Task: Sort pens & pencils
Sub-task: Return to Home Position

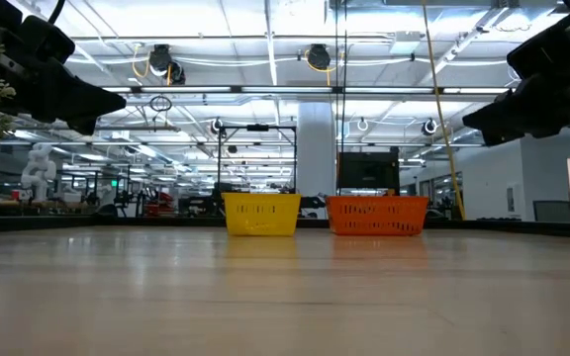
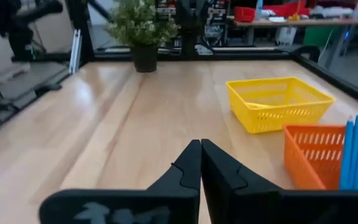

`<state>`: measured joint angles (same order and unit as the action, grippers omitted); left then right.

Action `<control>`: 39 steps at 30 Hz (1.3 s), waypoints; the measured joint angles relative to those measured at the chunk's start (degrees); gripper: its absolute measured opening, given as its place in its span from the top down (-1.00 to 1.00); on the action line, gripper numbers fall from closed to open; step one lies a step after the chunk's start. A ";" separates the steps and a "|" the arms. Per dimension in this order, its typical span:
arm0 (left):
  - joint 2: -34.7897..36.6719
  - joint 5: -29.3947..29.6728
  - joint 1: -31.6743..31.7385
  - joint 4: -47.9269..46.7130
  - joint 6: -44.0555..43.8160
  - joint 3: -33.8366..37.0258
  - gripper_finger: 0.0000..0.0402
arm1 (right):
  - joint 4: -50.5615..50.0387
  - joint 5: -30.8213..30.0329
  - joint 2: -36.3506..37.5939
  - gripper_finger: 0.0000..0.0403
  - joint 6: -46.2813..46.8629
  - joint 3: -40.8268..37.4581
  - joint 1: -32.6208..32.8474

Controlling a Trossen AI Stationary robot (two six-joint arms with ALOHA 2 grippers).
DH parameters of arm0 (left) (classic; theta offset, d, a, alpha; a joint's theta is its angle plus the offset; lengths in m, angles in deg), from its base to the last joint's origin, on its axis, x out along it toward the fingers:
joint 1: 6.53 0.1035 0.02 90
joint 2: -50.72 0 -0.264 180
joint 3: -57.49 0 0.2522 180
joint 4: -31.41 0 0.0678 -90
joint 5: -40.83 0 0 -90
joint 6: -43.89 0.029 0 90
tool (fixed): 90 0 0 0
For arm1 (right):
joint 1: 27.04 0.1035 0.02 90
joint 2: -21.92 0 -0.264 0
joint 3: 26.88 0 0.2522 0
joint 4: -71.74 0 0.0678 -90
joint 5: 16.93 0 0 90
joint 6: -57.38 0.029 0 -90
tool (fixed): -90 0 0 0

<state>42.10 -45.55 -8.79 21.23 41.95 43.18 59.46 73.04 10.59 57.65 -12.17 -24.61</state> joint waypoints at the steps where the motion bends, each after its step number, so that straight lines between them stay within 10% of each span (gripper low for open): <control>1: 0.00 0.00 0.00 0.00 0.00 0.00 0.80 | 0.13 0.09 -0.13 1.00 1.47 0.00 0.00; 39: 0.00 -0.07 0.00 0.04 0.01 -0.02 0.79 | 0.78 0.02 -0.16 1.00 6.57 -0.09 0.00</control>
<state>42.10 -45.62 -8.79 21.27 41.96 43.15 60.24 73.06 10.43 64.22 -12.25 -24.61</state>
